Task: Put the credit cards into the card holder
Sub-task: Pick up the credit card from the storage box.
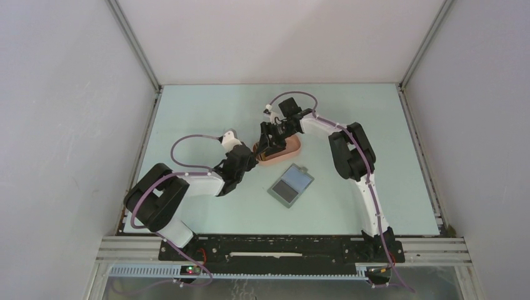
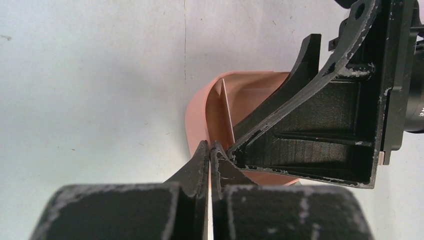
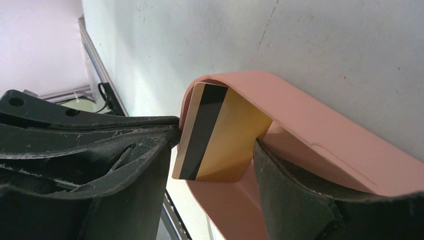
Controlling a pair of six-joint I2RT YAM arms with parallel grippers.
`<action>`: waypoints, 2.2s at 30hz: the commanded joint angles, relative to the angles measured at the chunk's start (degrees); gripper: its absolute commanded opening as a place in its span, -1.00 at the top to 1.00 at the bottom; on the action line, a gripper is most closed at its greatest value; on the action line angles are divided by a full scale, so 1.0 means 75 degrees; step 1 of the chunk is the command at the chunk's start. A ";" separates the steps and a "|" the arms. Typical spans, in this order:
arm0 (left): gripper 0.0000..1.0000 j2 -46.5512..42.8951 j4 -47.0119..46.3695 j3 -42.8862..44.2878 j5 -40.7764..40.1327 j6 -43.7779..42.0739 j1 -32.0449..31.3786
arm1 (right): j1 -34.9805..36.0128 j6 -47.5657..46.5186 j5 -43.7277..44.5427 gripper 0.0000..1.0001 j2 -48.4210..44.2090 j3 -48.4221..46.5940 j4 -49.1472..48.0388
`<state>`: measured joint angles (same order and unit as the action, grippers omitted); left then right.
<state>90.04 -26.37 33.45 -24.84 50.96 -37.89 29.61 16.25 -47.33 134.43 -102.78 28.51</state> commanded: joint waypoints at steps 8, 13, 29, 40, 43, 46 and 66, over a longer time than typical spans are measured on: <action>0.95 -0.0408 -0.0297 -0.0078 0.0215 -0.0115 0.0001 | -0.0320 0.0144 -0.0701 -0.44 0.0571 -0.0073 0.0058; 0.95 -0.0307 -0.0304 -0.0077 0.0323 -0.0108 0.0006 | -0.0322 0.0024 -0.0747 -0.43 0.0726 -0.0193 0.0259; 0.91 -0.0252 -0.0395 -0.0245 0.0592 -0.0217 0.0060 | -0.0291 -0.0620 -0.0333 -0.37 0.0800 -0.0405 0.0773; 0.66 -0.0540 -0.0468 -0.0436 0.0775 -0.0241 0.0093 | -0.0326 -0.0606 -0.0256 -0.26 0.0791 -0.0406 0.0804; 0.61 -0.0682 -0.0474 -0.0516 0.0780 -0.0245 0.0121 | -0.0326 -0.0576 -0.0271 -0.24 0.0784 -0.0404 0.0792; 0.56 -0.0884 -0.0429 -0.0607 0.0769 -0.0264 0.0158 | -0.0337 -0.0540 -0.0275 -0.24 0.0790 -0.0403 0.0775; 0.22 -0.1216 0.0030 0.0132 0.3253 -0.0314 0.1430 | -0.0385 -0.0446 -0.0485 -0.21 0.0842 -0.0371 0.0654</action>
<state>79.26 -26.09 29.76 -4.40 49.52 -27.97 27.22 12.32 -54.54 137.51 -105.71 31.99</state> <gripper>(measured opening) 0.394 0.608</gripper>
